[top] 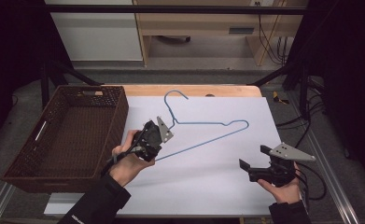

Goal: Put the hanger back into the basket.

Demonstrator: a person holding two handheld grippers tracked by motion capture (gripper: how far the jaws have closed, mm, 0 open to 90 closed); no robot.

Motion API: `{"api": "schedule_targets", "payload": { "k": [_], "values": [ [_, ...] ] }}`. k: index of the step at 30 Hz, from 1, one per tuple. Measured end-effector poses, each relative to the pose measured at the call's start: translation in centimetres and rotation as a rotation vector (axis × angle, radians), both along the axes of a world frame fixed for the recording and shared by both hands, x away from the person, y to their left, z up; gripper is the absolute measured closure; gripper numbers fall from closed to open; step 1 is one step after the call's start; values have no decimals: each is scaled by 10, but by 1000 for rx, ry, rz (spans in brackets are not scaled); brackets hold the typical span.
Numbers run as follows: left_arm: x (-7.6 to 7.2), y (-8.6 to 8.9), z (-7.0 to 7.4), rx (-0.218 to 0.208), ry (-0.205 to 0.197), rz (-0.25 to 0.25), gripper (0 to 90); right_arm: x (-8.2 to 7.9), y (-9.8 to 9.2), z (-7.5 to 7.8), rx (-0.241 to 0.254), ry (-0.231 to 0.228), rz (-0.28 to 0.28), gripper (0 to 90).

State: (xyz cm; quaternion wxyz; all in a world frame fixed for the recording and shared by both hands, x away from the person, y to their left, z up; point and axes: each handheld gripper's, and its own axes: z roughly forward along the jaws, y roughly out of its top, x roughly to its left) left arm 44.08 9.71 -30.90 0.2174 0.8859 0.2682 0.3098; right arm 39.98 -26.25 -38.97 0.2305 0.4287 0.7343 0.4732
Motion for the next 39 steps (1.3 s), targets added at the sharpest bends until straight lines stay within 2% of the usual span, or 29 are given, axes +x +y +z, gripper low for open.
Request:
{"api": "schedule_targets", "payload": {
  "k": [9,16,17,20,22,23,24,27,28,30,34,39],
  "values": [
    [9,16,37,-15,8,43,867,1,0,-5,-6,-2,-12,56],
    [12,36,64,-35,-25,90,867,2,3,-8,-2,-4,-17,46],
    [12,36,64,-35,-25,90,867,2,3,-8,-2,-4,-17,46],
    [13,52,76,-38,-34,122,867,3,2,-10,-19,6,-17,43],
    [13,56,78,-39,-34,127,867,3,3,-10,-18,7,-16,43],
    [15,64,82,-44,-33,141,867,3,3,-10,-18,10,-18,43],
    [15,64,82,-44,-33,141,867,3,3,-11,-20,9,-19,43],
    [17,80,86,-48,-47,163,867,3,3,-11,-21,8,-17,43],
    [17,80,86,-48,-47,163,867,3,3,-11,-21,8,-17,43],
    [18,92,87,-40,-49,197,867,3,3,-11,-18,8,-17,44],
    [20,104,87,-47,-53,227,867,3,3,-11,-15,10,-18,44],
    [24,127,86,-46,-53,282,867,3,3,-11,-11,5,-16,44]
  ]
}}
